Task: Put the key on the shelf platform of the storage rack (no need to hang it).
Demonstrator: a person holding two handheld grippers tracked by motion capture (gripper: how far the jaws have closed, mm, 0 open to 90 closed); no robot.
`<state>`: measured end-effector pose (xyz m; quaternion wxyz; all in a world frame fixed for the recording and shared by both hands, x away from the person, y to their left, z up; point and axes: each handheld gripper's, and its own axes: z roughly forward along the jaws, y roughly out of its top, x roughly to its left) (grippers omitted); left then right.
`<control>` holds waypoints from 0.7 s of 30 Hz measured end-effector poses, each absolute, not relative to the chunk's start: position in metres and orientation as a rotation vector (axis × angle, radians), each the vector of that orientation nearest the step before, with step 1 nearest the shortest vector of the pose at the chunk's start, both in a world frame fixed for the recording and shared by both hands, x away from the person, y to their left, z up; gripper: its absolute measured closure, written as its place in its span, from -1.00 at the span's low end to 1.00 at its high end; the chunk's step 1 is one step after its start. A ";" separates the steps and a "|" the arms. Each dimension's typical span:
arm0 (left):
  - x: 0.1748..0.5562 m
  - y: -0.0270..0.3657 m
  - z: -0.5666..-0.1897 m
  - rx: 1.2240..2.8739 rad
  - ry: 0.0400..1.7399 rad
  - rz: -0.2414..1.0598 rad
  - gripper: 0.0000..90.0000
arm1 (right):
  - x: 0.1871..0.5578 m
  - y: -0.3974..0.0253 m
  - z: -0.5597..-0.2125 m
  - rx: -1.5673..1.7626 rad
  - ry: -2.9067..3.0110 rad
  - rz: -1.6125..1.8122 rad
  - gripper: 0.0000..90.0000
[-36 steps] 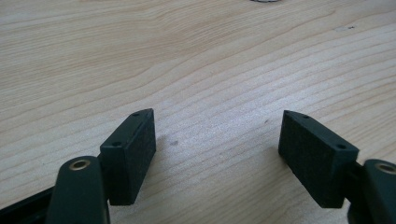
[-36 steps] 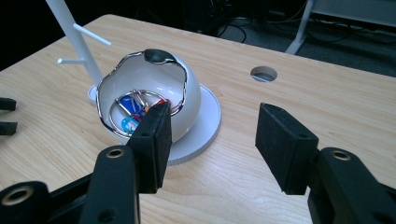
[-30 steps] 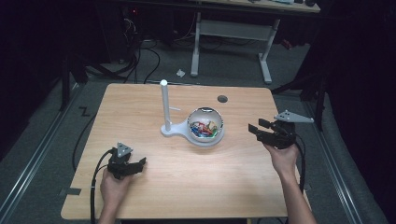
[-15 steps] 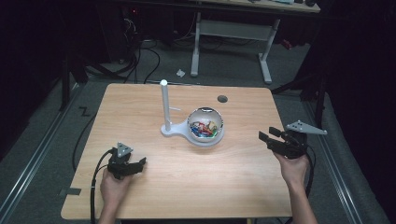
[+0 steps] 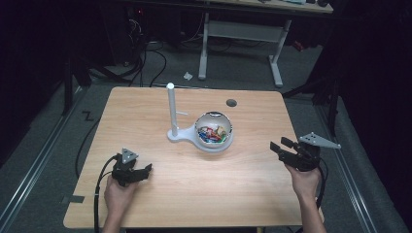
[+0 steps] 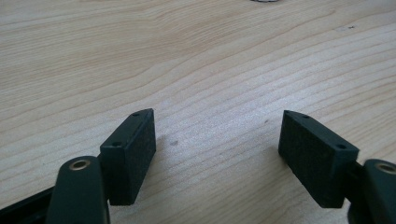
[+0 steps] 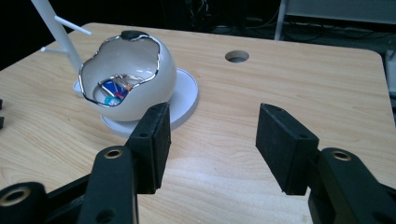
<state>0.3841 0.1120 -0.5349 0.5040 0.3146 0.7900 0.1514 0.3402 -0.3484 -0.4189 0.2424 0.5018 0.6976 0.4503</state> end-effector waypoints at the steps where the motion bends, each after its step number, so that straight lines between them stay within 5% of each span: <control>1: 0.384 0.112 -0.535 0.761 1.907 0.366 -0.38 | 0.340 -0.348 -0.423 1.376 1.909 1.231 -0.01; 21: 0.384 0.112 -0.535 0.766 1.901 0.370 -0.38 | 0.342 -0.342 -0.457 1.434 1.912 1.220 -0.09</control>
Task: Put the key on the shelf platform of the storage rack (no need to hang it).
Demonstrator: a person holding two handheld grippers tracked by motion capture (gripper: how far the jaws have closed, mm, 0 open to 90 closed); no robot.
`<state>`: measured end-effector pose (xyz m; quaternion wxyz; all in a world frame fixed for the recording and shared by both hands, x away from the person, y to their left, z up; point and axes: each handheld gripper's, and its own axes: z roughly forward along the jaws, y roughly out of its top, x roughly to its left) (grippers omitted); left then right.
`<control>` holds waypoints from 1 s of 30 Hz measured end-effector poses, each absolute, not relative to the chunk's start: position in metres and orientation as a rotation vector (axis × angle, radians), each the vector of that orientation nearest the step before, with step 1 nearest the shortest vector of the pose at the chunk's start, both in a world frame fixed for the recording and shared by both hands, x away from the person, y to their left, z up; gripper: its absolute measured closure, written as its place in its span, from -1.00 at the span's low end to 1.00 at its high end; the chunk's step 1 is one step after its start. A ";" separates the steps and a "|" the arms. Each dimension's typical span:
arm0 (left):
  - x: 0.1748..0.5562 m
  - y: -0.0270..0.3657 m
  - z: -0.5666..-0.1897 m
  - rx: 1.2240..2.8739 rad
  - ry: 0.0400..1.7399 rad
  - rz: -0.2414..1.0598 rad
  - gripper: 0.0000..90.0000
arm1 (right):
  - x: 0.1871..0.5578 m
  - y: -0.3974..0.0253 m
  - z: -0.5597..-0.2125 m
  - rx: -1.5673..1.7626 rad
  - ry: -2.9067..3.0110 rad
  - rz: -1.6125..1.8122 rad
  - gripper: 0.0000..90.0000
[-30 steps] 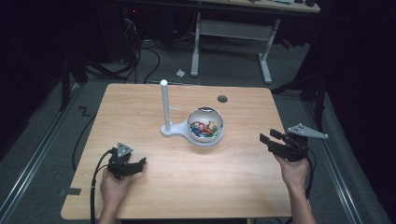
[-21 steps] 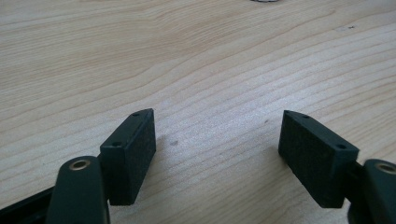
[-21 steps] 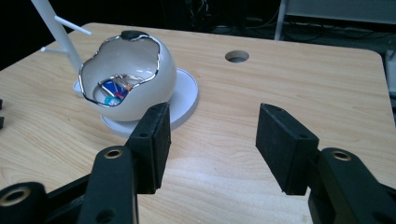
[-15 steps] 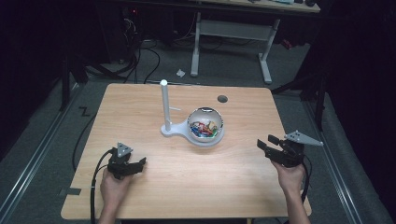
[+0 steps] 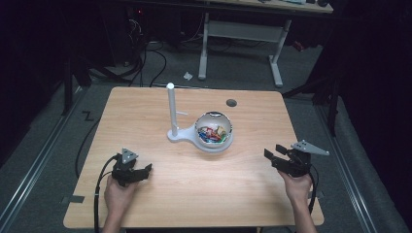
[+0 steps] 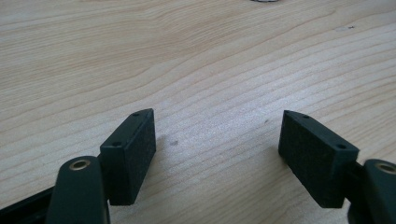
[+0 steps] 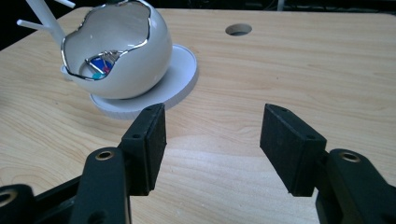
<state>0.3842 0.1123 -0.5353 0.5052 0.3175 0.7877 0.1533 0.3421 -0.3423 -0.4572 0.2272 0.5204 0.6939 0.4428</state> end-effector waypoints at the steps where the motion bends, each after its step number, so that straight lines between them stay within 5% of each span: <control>1: 0.384 0.112 -0.535 0.760 1.907 0.366 -0.38 | 0.343 -0.342 -0.459 1.440 1.916 1.218 -0.09; 30: 0.384 0.112 -0.535 0.760 1.907 0.366 -0.38 | 0.358 -0.321 -0.502 1.485 2.003 1.088 -0.09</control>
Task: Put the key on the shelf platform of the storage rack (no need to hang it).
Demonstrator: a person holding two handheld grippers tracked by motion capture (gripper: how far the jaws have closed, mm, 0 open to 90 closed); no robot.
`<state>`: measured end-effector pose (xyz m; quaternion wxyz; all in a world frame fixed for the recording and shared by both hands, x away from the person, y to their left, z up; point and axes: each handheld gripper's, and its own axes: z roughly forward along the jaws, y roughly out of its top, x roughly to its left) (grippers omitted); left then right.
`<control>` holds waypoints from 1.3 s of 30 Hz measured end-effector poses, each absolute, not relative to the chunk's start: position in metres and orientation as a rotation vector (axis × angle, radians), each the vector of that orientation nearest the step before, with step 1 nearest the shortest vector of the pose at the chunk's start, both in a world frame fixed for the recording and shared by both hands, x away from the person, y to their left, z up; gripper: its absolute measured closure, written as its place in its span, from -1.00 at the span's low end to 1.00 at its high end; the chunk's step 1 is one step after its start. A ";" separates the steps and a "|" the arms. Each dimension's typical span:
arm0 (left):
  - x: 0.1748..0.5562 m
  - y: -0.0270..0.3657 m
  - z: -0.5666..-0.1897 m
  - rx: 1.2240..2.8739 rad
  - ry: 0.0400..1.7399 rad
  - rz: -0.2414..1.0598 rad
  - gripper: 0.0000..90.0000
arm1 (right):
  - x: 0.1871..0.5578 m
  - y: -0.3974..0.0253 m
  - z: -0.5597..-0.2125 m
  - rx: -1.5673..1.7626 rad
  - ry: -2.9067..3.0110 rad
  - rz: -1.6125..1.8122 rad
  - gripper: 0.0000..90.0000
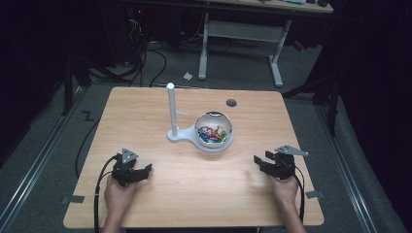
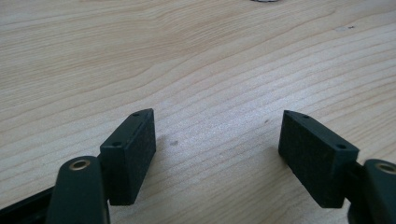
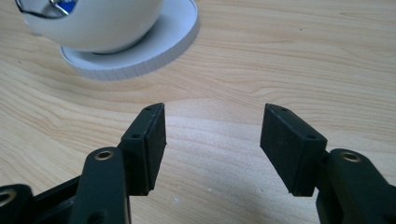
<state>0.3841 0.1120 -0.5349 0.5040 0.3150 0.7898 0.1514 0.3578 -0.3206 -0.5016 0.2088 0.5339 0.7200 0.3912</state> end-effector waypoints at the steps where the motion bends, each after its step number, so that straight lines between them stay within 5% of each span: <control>1: 0.384 0.112 -0.535 0.760 1.907 0.366 -0.38 | 0.358 -0.321 -0.502 1.485 2.003 1.088 -0.09; 39: 0.384 0.113 -0.535 0.770 1.898 0.370 -0.38 | 0.370 -0.302 -0.530 1.461 2.046 0.868 -0.12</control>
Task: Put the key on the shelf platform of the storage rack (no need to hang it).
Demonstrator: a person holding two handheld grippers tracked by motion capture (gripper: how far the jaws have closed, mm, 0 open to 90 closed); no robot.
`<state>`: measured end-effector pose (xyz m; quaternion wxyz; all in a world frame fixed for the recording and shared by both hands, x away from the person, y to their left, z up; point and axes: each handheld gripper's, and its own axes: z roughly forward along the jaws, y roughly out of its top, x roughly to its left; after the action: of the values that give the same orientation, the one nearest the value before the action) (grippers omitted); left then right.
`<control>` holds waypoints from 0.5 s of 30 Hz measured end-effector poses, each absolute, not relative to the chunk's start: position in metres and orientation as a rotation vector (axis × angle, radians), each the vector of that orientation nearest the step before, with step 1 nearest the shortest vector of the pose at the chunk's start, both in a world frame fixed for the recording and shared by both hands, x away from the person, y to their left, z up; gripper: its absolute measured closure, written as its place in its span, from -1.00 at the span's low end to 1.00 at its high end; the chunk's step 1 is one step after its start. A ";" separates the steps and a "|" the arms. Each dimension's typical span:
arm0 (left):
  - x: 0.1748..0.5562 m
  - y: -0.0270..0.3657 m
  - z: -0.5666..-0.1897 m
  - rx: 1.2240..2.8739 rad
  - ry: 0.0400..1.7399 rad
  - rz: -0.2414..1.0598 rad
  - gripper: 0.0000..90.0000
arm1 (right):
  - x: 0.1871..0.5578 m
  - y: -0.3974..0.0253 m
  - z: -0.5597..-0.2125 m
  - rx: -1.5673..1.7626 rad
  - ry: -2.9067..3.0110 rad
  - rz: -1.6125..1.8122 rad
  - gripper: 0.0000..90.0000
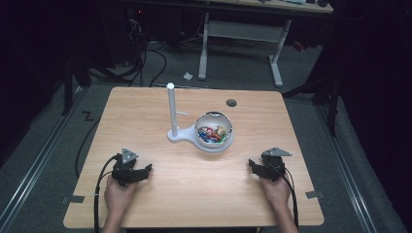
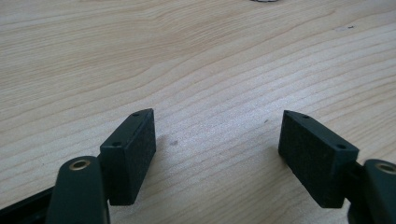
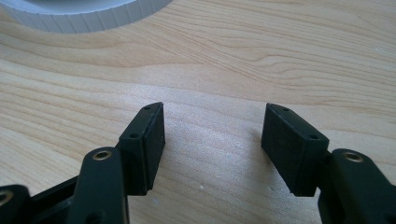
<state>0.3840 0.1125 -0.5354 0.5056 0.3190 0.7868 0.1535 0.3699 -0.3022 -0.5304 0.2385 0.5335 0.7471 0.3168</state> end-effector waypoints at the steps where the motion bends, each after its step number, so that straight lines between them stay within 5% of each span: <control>1: 0.384 0.113 -0.535 0.773 1.897 0.370 -0.38 | 0.370 -0.302 -0.530 1.460 2.046 0.867 -0.12; 15: 0.384 0.113 -0.536 0.777 1.895 0.372 -0.38 | 0.366 -0.302 -0.530 1.484 2.024 0.857 -0.15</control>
<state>0.3837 0.1129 -0.5356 0.5057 0.3219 0.7854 0.1543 0.3663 -0.3016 -0.5304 0.2422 0.5430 0.7404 0.3137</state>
